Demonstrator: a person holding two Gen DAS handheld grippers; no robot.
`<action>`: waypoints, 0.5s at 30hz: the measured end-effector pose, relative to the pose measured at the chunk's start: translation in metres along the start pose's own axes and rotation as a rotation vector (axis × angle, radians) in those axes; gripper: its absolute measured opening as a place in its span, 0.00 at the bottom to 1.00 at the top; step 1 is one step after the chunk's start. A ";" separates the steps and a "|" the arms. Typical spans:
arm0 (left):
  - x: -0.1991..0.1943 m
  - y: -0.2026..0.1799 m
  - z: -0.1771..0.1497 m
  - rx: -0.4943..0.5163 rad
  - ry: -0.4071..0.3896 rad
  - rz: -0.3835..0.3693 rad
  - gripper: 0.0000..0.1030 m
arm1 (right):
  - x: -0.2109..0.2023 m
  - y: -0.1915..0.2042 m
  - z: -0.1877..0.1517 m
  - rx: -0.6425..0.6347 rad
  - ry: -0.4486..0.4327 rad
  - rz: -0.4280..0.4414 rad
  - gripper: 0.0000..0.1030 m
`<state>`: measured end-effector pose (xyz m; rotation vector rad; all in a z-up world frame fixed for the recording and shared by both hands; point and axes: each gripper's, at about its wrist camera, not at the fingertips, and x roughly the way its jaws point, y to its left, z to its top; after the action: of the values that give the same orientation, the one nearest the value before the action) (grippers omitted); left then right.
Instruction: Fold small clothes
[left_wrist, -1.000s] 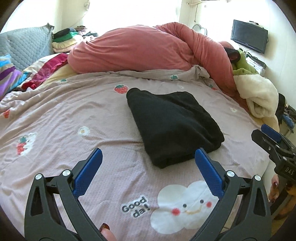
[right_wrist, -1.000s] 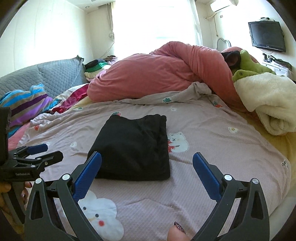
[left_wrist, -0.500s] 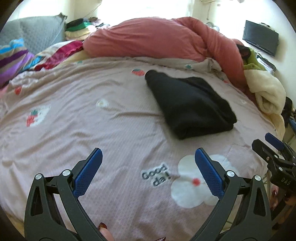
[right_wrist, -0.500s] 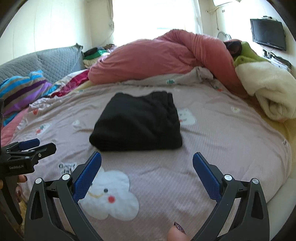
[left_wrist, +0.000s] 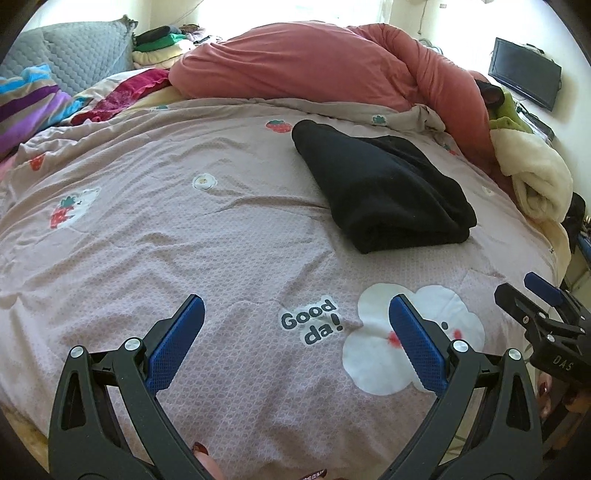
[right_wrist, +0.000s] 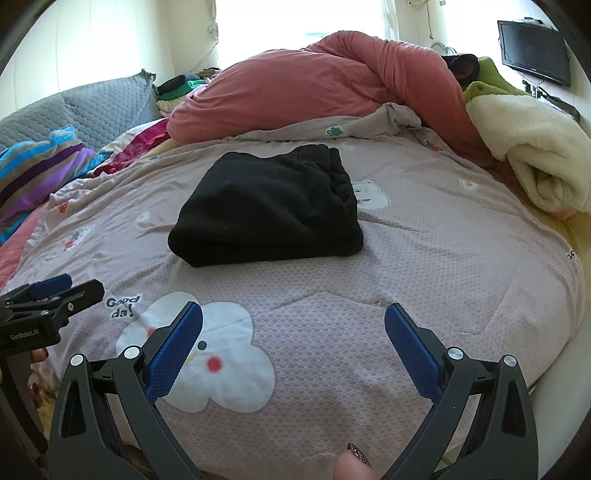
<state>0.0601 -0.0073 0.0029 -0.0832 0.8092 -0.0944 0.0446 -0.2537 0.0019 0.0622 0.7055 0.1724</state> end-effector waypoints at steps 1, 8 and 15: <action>0.000 0.000 -0.001 0.000 -0.001 0.005 0.91 | 0.000 -0.001 0.000 0.003 0.001 0.003 0.95; -0.002 -0.001 -0.002 0.003 -0.005 0.010 0.91 | 0.000 0.000 0.000 0.002 0.002 0.006 0.95; -0.002 0.000 -0.002 -0.002 0.000 0.019 0.91 | 0.000 0.000 -0.001 0.002 0.001 0.002 0.95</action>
<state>0.0573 -0.0071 0.0026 -0.0777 0.8097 -0.0752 0.0439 -0.2539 0.0017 0.0653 0.7063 0.1737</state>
